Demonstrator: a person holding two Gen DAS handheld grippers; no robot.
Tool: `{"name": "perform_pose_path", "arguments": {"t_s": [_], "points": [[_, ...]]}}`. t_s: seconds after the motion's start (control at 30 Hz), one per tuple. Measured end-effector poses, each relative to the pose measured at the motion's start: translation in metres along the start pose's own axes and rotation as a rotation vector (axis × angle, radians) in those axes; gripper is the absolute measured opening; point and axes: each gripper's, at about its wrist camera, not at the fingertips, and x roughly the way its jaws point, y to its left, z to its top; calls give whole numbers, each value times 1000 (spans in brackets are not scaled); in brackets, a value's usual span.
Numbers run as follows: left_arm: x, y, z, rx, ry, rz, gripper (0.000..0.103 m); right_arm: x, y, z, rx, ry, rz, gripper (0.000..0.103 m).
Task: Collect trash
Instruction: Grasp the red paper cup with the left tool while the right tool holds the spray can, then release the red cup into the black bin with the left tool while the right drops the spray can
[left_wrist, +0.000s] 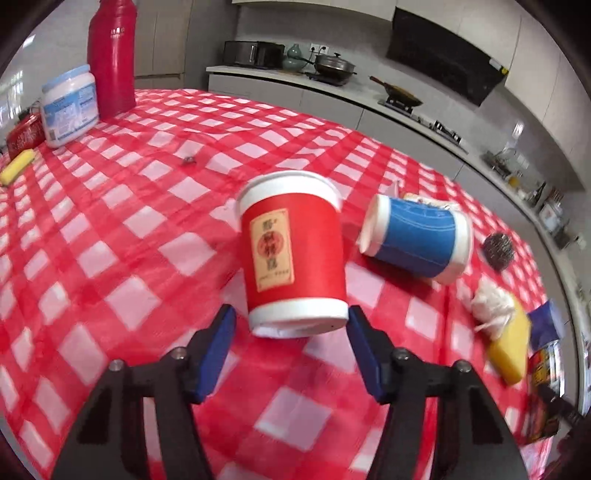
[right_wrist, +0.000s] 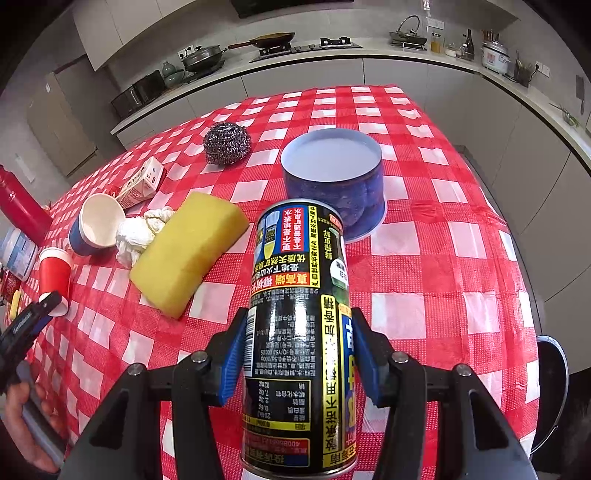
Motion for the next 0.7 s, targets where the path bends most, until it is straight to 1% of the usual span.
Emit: {"name": "perform_pose_path", "arguments": {"t_s": [0.03,0.07,0.1,0.13,0.17,0.23,0.3,0.33,0.37,0.43,0.6,0.7], "points": [[1,-3,3,23,-9,1,72,0,0,0,-3,0,-1,55],[1,-5,5,34,-19,32,81,0,1,0,-6,2,-3,55],[1,-8,8,38,-35,48,84,0,1,0,-5,5,-2,55],[4,-7,15,33,-45,45,87,0,1,1,1,7,5,55],[6,-9,20,26,-50,44,88,1,1,1,7,9,7,55],[12,-15,29,43,-53,51,88,1,2,1,4,15,4,55],[21,-22,35,90,-41,87,88,1,2,2,0,16,1,55],[28,-23,38,103,-19,83,85,1,2,1,1,21,-1,55],[29,-22,36,107,-12,76,65,1,2,1,2,23,-2,55],[28,-21,35,123,-20,83,59,1,2,0,4,24,-4,55],[10,-25,26,167,-56,75,57,0,1,-1,12,25,-13,57],[6,-29,20,197,-61,77,57,4,5,1,-5,36,-40,59]]}}
